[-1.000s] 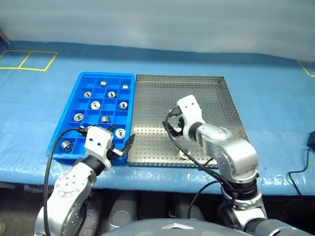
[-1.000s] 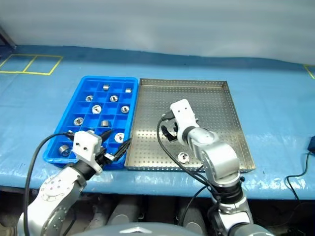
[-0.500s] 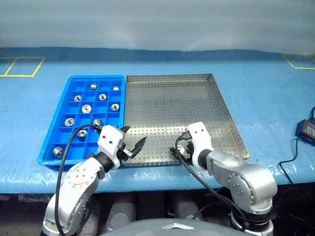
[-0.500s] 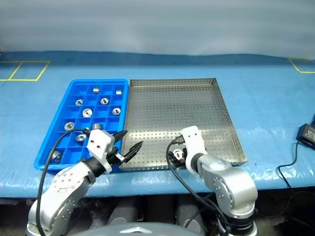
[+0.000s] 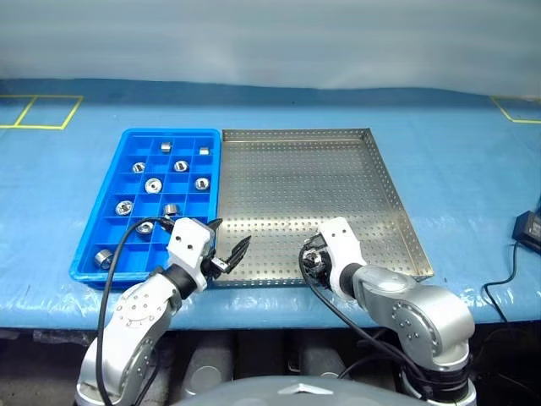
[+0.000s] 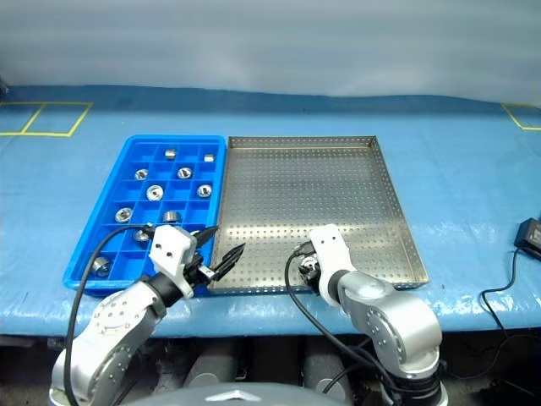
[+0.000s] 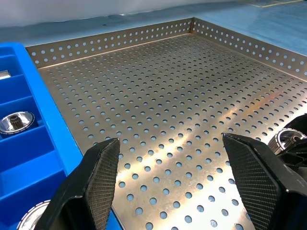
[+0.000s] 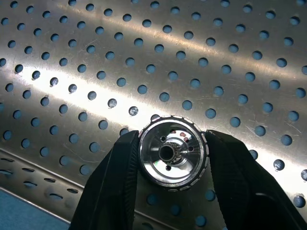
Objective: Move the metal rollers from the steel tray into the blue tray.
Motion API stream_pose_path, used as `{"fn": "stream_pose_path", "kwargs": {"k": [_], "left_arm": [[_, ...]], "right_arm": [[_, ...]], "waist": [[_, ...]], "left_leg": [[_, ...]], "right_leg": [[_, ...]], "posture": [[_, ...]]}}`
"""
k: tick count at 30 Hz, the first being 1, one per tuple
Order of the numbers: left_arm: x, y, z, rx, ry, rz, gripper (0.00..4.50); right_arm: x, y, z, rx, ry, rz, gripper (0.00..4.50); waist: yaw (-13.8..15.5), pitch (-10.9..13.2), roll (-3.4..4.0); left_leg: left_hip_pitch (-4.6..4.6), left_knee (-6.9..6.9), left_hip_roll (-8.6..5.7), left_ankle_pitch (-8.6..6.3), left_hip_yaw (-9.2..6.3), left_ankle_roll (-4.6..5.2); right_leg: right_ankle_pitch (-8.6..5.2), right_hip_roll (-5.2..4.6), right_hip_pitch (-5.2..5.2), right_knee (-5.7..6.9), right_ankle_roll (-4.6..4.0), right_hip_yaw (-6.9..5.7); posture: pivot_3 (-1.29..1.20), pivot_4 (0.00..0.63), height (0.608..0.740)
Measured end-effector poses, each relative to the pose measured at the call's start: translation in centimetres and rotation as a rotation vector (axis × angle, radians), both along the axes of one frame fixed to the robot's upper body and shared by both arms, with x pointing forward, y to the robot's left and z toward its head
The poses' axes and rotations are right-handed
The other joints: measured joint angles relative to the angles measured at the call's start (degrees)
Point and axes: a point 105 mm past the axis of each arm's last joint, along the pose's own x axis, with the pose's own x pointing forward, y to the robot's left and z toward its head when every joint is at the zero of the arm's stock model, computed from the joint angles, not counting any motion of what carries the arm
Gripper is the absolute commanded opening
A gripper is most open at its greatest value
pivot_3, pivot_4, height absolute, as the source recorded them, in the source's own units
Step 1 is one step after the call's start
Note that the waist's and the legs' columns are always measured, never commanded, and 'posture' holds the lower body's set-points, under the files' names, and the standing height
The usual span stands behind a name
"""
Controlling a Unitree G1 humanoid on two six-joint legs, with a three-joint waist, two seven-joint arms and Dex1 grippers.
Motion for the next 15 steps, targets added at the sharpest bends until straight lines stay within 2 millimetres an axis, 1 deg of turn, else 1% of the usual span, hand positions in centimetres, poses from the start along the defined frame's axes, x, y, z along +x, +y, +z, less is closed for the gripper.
{"fn": "stream_pose_path", "kwargs": {"k": [4,6,9,12,15], "left_arm": [[0.0,0.4,-0.2,0.006,0.003,0.026,3.73],[0.0,0.7,-0.3,0.013,0.000,0.048,3.73],[0.0,1.5,-0.4,0.011,-0.002,0.118,3.73],[-0.3,2.8,-0.7,0.031,-0.010,0.222,3.73],[-0.8,4.1,0.2,0.038,-0.054,0.320,3.73]], "right_arm": [[0.7,0.6,0.5,-0.016,-0.014,0.039,1.83],[1.8,1.4,1.9,-0.012,-0.075,0.075,1.83],[3.4,3.0,4.1,0.022,-0.199,0.157,1.83],[5.0,4.9,5.7,0.056,-0.334,0.263,1.83],[6.0,7.2,6.9,0.134,-0.416,0.364,1.83]], "waist": [[0.13,0.02,0.01],[0.22,0.04,0.04],[0.73,0.04,0.02],[1.54,0.06,-0.01],[2.70,0.10,-0.06]], "left_leg": [[0.01,0.03,0.02,0.01,0.02,0.01],[0.01,0.03,0.03,0.02,0.01,0.02],[0.00,-0.02,0.02,0.02,-0.02,0.02],[-0.03,-0.06,-0.01,0.01,-0.02,0.03],[-0.04,-0.08,0.01,0.01,-0.04,0.03]], "right_leg": [[0.01,0.02,-0.01,0.04,0.01,0.00],[0.02,0.05,-0.03,0.06,0.02,0.00],[0.05,0.06,-0.03,0.02,0.07,-0.02],[0.15,0.04,-0.04,-0.02,0.25,-0.02],[0.15,0.05,-0.04,-0.02,0.25,-0.04]], "posture": [[0.21,0.150,0.740],[0.24,0.150,0.740],[0.30,0.150,0.740],[0.36,0.150,0.740],[0.41,0.150,0.740]]}}
